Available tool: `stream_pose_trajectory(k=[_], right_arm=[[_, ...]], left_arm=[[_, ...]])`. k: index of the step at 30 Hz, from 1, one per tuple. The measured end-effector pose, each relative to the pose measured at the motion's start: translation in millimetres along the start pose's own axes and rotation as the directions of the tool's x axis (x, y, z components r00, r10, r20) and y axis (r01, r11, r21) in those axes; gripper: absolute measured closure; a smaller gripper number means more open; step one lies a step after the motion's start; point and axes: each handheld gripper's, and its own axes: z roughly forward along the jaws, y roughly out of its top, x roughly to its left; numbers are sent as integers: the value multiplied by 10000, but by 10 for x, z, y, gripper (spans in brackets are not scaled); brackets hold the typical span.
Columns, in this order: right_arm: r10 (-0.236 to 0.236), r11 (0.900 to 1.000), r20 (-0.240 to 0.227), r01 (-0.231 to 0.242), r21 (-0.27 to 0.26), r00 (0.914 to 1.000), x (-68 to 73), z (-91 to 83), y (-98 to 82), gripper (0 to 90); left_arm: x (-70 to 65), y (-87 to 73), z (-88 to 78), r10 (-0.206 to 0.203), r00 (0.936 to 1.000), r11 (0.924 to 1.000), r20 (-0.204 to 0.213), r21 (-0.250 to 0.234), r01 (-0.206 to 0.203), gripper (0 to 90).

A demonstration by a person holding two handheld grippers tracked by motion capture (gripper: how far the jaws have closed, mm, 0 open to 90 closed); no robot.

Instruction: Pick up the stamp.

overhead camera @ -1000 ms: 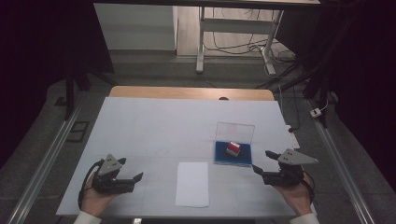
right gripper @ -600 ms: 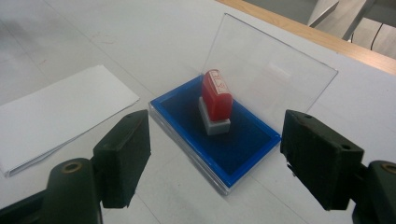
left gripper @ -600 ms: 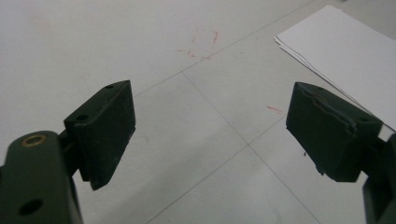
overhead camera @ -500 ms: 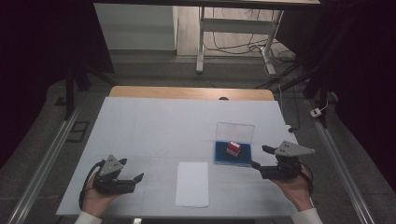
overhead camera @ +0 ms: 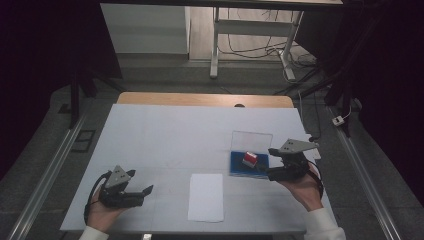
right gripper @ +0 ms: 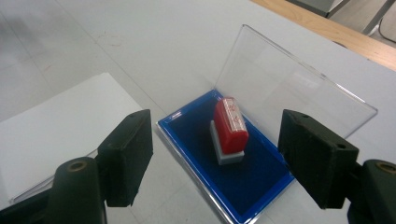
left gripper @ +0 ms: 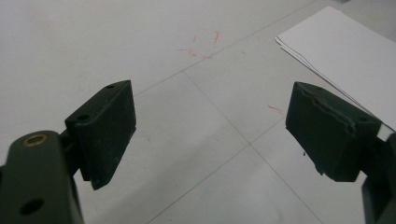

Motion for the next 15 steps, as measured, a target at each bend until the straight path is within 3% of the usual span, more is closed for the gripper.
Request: stream_pose_trajectory(k=[6, 15], right_arm=[[160, 9997, -111, -158, 180, 9998, -79, 62, 91, 262], [-36, 9989, -284, 49, 469, 9996, -181, 246, 145, 263]], left_arm=[[2, -3, 5, -27, 10000, 10000, -4, 22, 27, 163], [-6, -2, 18, 108, 9999, 9999, 31, 88, -108, 163]])
